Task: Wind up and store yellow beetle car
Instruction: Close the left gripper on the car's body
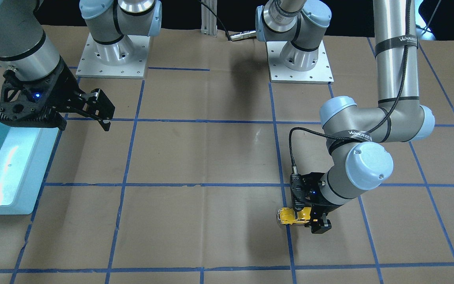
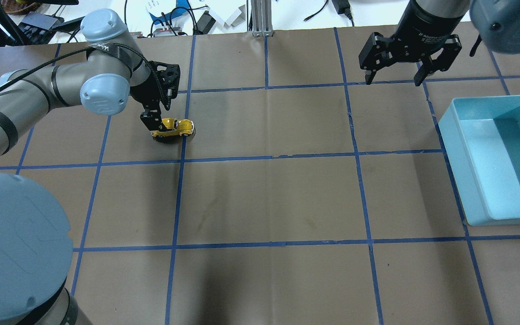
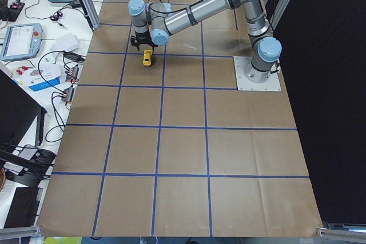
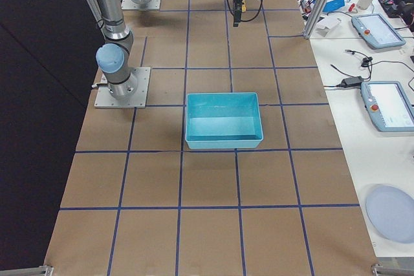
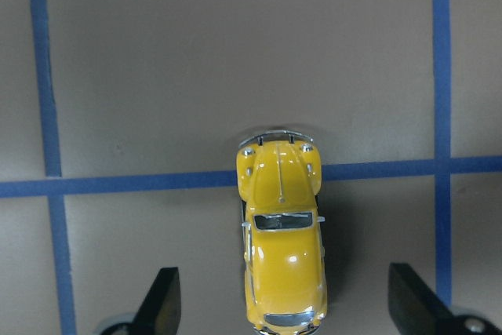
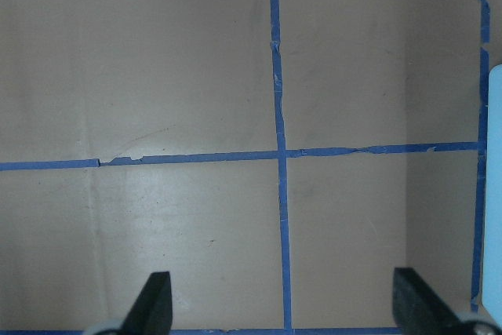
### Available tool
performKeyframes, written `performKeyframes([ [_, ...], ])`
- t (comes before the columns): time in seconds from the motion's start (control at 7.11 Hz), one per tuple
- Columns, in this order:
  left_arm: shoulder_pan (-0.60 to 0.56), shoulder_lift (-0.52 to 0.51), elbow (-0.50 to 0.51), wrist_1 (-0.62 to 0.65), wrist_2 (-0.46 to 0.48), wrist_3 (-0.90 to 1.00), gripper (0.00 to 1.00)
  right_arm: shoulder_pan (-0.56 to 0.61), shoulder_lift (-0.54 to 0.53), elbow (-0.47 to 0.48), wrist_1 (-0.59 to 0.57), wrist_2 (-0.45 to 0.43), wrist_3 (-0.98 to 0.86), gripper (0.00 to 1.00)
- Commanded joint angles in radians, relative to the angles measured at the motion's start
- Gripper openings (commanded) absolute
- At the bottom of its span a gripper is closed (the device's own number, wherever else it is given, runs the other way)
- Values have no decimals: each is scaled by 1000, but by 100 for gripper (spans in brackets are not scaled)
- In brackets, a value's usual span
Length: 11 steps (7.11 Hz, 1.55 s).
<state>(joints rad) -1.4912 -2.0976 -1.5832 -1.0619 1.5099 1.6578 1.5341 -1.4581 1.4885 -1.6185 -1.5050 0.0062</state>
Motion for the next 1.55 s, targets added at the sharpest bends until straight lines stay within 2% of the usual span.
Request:
performKeyframes([
  [0.0, 2, -12, -7, 0, -2, -24, 91, 0, -1, 1, -1, 0, 0, 100],
  [0.28, 3, -18, -9, 0, -61, -44, 90, 0, -1, 3, -1, 0, 0, 100],
  [1.41, 5, -56, -15, 66, -56, -46, 83, 1, -1, 7, 2, 2, 1, 100],
])
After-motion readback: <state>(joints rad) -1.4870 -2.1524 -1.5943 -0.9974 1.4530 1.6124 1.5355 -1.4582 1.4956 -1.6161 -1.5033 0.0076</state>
